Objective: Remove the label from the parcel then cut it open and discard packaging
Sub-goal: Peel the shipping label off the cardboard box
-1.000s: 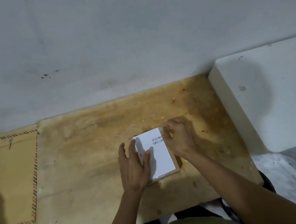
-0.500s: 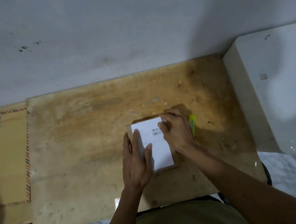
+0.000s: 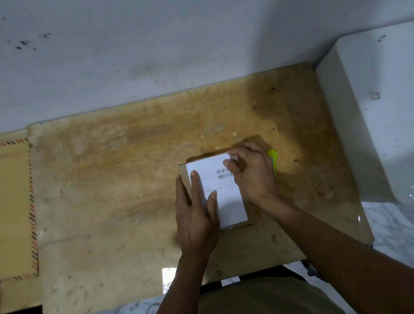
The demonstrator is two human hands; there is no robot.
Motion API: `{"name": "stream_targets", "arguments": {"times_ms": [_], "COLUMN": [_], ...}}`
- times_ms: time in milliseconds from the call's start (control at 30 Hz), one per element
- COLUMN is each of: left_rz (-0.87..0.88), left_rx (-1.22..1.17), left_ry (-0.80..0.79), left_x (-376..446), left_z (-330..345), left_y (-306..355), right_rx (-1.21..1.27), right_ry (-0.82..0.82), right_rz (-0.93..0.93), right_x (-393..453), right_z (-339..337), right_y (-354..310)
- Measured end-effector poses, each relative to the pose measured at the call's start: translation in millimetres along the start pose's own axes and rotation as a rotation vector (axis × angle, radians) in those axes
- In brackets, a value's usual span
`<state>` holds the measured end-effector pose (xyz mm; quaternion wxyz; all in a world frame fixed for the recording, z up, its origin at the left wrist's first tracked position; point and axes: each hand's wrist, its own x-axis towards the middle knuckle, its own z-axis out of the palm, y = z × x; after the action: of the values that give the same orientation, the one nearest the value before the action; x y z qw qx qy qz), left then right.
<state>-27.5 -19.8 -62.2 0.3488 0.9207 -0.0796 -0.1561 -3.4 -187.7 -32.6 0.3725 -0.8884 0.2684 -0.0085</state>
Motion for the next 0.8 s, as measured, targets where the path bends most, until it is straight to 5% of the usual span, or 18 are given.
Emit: {"name": "stream_targets", "arguments": {"times_ms": [800], "left_rz": [0.0], "left_rx": [0.007], "left_ry": [-0.002], "left_x": [0.2], "left_z": [2.5], "left_y": [-2.2], "right_rx": [0.014], "right_ry": [0.026], "right_rz": [0.005], "right_x": [-2.5], "right_z": [6.6], "right_y": [-7.4]}}
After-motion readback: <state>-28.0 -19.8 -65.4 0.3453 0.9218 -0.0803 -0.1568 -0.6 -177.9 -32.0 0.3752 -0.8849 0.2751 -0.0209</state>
